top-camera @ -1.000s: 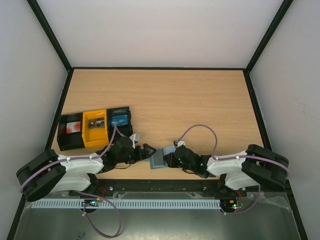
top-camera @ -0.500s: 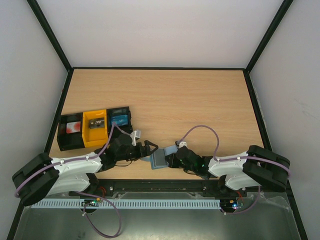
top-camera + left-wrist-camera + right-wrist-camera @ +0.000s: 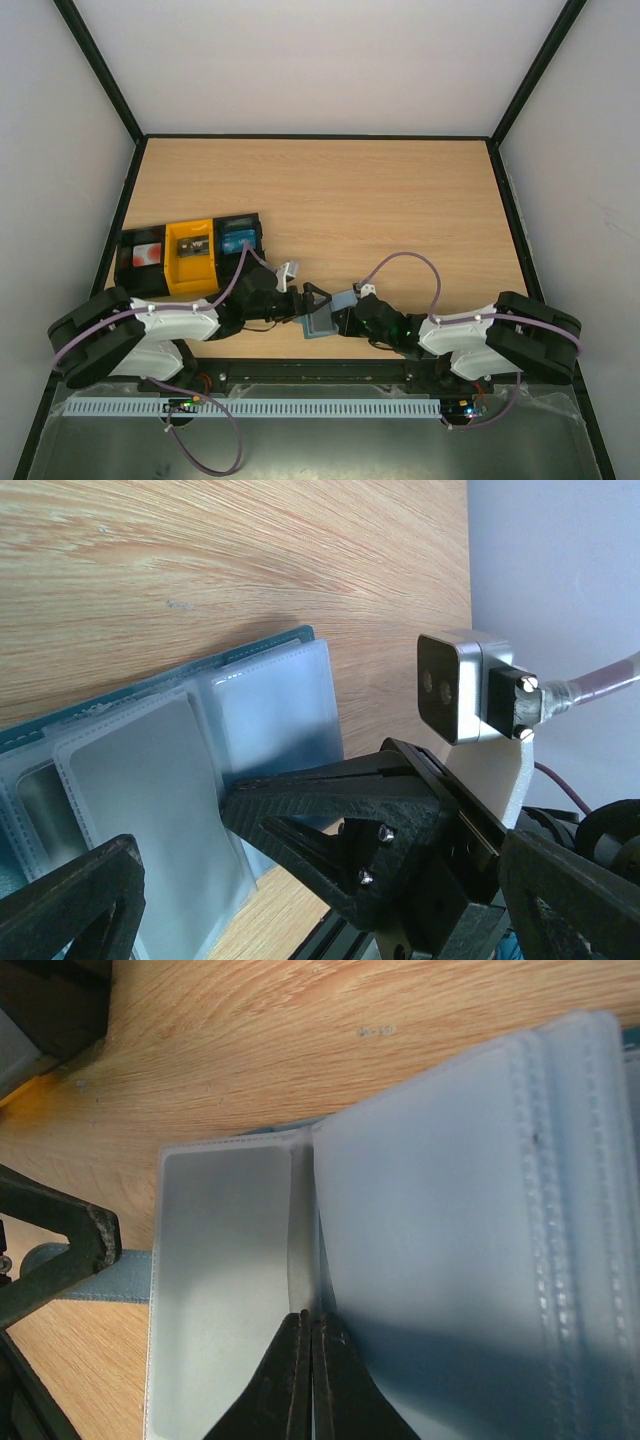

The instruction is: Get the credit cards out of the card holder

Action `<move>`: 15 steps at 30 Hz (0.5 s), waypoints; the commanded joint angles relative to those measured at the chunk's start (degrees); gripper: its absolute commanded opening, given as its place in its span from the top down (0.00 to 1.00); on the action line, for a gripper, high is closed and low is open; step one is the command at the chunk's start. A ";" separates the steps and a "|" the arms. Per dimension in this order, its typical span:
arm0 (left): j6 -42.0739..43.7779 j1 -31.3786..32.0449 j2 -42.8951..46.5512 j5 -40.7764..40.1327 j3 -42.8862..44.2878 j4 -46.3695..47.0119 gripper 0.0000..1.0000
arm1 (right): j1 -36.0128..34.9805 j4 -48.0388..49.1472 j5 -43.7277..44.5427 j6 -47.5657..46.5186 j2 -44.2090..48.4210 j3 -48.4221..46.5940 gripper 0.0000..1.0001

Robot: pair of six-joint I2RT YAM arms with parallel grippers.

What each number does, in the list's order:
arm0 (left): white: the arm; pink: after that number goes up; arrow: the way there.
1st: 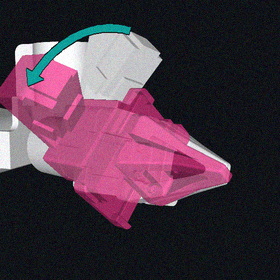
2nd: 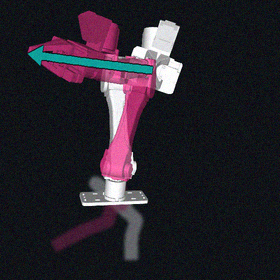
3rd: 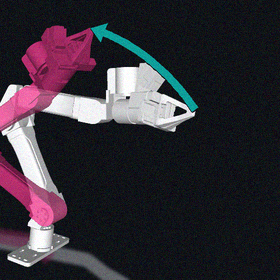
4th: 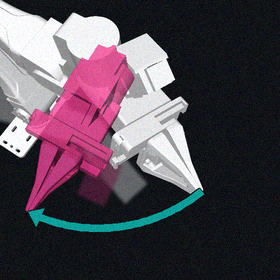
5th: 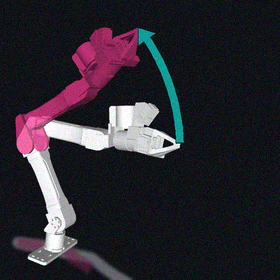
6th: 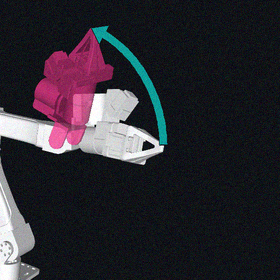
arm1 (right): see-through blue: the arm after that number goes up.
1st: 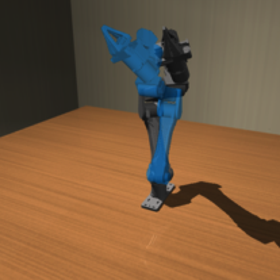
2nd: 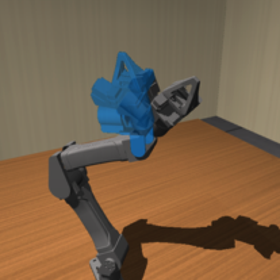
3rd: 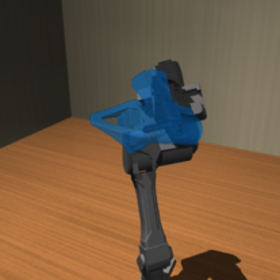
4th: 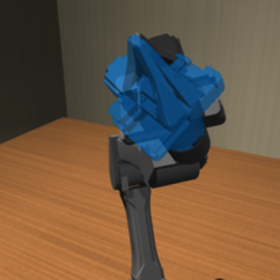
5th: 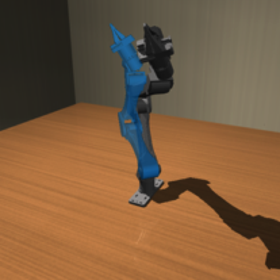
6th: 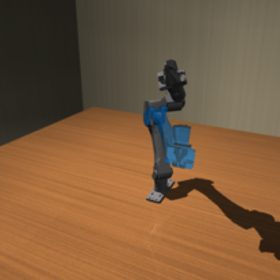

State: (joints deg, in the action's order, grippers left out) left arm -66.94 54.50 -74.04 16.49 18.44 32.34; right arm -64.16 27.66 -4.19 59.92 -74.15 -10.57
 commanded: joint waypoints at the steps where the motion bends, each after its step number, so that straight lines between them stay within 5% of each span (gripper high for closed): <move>1: 0.12 0.43 -1.01 -0.23 1.01 1.67 0.02 | -0.27 -3.29 2.06 0.30 0.49 1.73 0.98; 15: 1.00 0.97 -0.89 -2.06 1.29 -1.86 0.02 | -0.30 -3.75 2.76 0.41 1.81 1.77 0.98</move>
State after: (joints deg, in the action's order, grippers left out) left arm -66.89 54.74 -75.40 16.01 18.68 31.73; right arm -64.16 27.20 -3.75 60.05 -72.90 -10.00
